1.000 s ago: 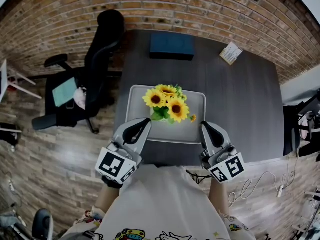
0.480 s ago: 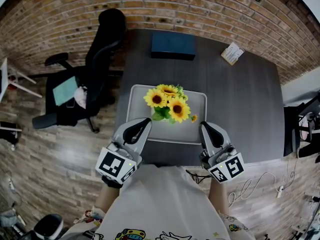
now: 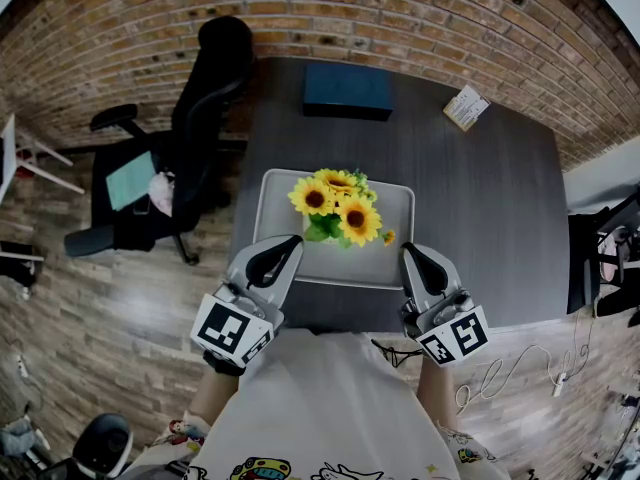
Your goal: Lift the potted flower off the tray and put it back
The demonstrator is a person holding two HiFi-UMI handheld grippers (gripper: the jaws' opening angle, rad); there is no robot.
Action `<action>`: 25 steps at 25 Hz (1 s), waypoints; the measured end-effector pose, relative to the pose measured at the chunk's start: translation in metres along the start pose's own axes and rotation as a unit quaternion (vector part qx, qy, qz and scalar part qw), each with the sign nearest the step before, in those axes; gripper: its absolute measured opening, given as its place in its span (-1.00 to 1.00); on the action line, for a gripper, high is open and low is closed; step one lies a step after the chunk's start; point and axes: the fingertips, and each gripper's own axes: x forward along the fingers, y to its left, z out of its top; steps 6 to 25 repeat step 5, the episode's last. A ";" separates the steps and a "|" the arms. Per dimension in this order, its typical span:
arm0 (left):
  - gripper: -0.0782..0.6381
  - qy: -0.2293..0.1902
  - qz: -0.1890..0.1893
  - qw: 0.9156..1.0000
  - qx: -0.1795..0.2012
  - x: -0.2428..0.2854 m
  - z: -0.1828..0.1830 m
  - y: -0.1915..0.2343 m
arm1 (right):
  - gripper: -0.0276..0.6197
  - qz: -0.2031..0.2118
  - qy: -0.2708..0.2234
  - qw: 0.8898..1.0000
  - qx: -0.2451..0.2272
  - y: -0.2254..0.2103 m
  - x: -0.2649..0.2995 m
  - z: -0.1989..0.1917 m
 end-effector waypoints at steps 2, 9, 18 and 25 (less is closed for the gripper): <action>-0.75 0.000 0.000 1.000 0.000 0.000 0.000 0.000 | -0.91 0.001 0.000 1.000 -0.001 0.000 0.000 0.000; -0.75 -0.001 0.001 1.000 -0.001 -0.001 -0.001 0.000 | -0.91 0.002 0.001 1.000 -0.001 0.001 0.000 -0.001; -0.75 -0.001 0.001 1.000 -0.001 -0.001 -0.001 0.000 | -0.91 0.002 0.001 1.000 -0.001 0.001 0.000 -0.001; -0.75 -0.001 0.001 1.000 -0.001 -0.001 -0.001 0.000 | -0.91 0.002 0.001 1.000 -0.001 0.001 0.000 -0.001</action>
